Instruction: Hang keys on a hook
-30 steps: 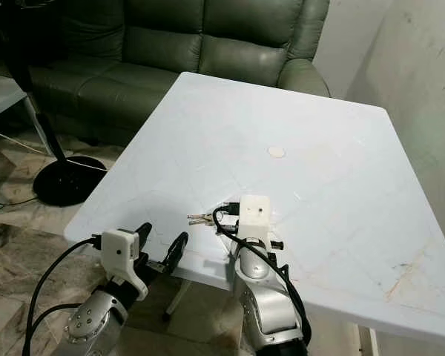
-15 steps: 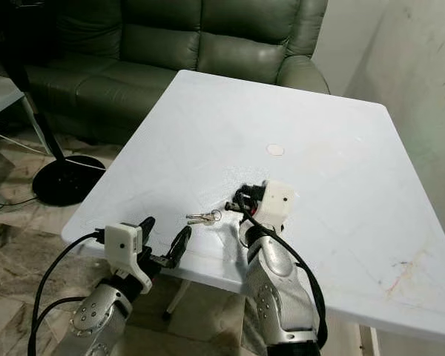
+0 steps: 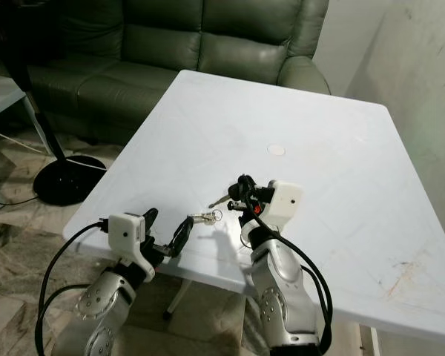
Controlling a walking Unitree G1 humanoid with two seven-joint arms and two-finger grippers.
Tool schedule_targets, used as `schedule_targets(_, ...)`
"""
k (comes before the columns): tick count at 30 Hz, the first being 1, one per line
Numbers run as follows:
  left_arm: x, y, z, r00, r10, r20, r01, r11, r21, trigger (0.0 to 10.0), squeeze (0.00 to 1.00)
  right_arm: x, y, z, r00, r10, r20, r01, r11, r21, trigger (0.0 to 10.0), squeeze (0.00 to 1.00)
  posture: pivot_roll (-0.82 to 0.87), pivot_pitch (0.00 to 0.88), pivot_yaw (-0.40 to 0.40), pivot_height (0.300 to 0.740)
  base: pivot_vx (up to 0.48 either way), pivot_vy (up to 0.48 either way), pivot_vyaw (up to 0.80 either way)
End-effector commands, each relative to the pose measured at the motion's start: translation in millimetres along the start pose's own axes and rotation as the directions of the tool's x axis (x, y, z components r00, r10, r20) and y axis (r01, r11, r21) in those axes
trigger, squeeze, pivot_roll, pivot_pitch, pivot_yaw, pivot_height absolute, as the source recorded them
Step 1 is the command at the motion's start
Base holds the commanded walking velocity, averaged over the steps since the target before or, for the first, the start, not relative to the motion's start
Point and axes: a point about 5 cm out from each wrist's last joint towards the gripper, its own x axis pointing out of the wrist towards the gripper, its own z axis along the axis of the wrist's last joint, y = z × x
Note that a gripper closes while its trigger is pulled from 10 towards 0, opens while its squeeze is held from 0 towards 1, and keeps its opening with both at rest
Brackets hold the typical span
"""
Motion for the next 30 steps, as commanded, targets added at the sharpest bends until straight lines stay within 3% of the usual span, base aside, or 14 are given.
schedule_targets(1, 4.8, 0.6, 1.8, 1.000, -0.011, 0.014, 0.011, 1.000, -0.008, 10.0, 0.00, 2.1, -3.1, 6.4, 0.999, -0.022, 0.043, 0.023, 0.999, -0.038, 0.0, 0.00, 0.05, 0.082, -0.093, 0.740, 0.000, 0.000, 0.00)
schedule_targets(2, 8.0, 1.1, 3.4, 1.000, -0.015, 0.020, 0.015, 1.000, -0.006, 10.0, 0.00, 3.6, -0.5, 8.1, 0.999, 0.022, 0.048, -0.012, 0.982, -0.191, 0.0, 0.00, 0.05, 0.075, -0.093, 0.740, 0.000, 0.000, 0.00)
schedule_targets(7, 18.6, 0.0, 7.8, 0.999, -0.028, 0.043, 0.029, 0.999, -0.023, 10.0, 0.00, 9.2, -6.6, -9.6, 0.993, -0.019, -0.113, 0.021, 1.000, 0.016, 0.0, 0.00, 0.03, 0.057, -0.087, 0.740, 0.000, 0.000, 0.00)
schedule_targets(9, 20.3, -2.3, 7.6, 0.998, -0.038, 0.046, 0.039, 0.999, -0.025, 10.0, 0.00, 9.4, -11.1, -12.9, 0.987, -0.054, -0.152, 0.039, 0.995, -0.095, 0.0, 0.00, 0.03, 0.050, -0.087, 0.740, 0.000, 0.000, 0.00)
schedule_targets(10, 22.8, -4.6, 7.7, 0.998, -0.049, 0.050, 0.050, 0.998, -0.029, 10.0, 0.00, 9.8, -14.7, -19.8, 0.971, -0.037, -0.237, -0.062, 0.916, -0.397, 8.4, 0.00, 0.03, 0.049, -0.089, 0.740, 0.000, 0.000, 0.00)
schedule_targets(11, 23.9, -5.6, 8.0, 0.997, -0.054, 0.054, 0.056, 0.998, -0.029, 10.0, 0.00, 10.8, -18.8, -14.9, 0.978, -0.047, -0.202, -0.075, 0.827, -0.557, 10.0, 0.00, 0.03, 0.049, -0.089, 0.740, 0.000, 0.000, 0.00)
schedule_targets(12, 25.2, -6.4, 8.4, 0.997, -0.059, 0.058, 0.061, 0.998, -0.030, 10.0, 0.00, 11.6, -20.6, -11.2, 0.983, -0.027, -0.181, -0.098, 0.757, -0.646, 10.0, 0.00, 0.03, 0.049, -0.089, 0.740, 0.000, 0.000, 0.00)
schedule_targets(13, 27.6, -7.5, 9.3, 0.996, -0.068, 0.064, 0.070, 0.997, -0.029, 10.0, 0.00, 12.9, -22.1, -7.4, 0.986, -0.008, -0.165, -0.105, 0.739, -0.665, 10.0, 0.00, 0.03, 0.046, -0.092, 0.740, 0.000, 0.000, 0.00)
schedule_targets(16, 33.7, -8.4, 12.7, 0.994, -0.080, 0.080, 0.082, 0.996, -0.029, 10.0, 0.00, 17.3, -27.1, 0.8, 0.989, -0.064, -0.133, -0.006, 0.886, -0.464, 10.0, 0.00, 0.03, 0.044, -0.095, 0.740, 0.000, 0.000, 0.00)
schedule_targets(19, 39.0, -8.8, 16.3, 0.991, -0.093, 0.095, 0.095, 0.995, -0.020, 10.0, 0.00, 20.1, -25.7, 2.7, 0.987, -0.061, -0.147, 0.015, 0.954, -0.298, 10.0, 0.00, 0.03, 0.041, -0.095, 0.740, 0.000, 0.000, 0.00)
schedule_targets(22, 44.1, -6.3, 20.7, 0.990, -0.089, 0.110, 0.091, 0.996, -0.016, 10.0, 0.00, 20.7, -24.1, 4.1, 0.990, -0.033, -0.134, -0.018, 0.932, -0.362, 10.0, 0.00, 0.03, 0.037, -0.091, 0.740, 0.000, 0.000, 0.00)
schedule_targets(24, 50.7, -1.9, 27.9, 0.987, -0.081, 0.136, 0.083, 0.996, -0.012, 10.0, 0.00, 21.0, -22.7, 8.0, 0.994, -0.045, -0.096, 0.025, 0.981, -0.193, 10.0, 0.00, 0.03, 0.030, -0.088, 0.740, 0.000, 0.000, 0.00)
schedule_targets(27, 55.1, 3.0, 36.3, 0.984, -0.068, 0.164, 0.069, 0.998, -0.003, 10.0, 0.00, 21.2, -19.4, 14.1, 0.998, -0.036, -0.056, 0.033, 0.999, -0.040, 10.0, 0.00, 0.03, 0.022, -0.079, 0.740, 0.000, 0.000, 0.00)
schedule_targets(30, 57.1, 9.9, 46.3, 0.980, -0.037, 0.195, 0.041, 0.999, -0.013, 10.0, 0.00, 19.0, -15.2, 23.5, 1.000, 0.011, 0.005, -0.010, 0.998, -0.069, 10.0, 0.00, 0.03, 0.014, -0.073, 0.740, 0.000, 0.000, 0.00)
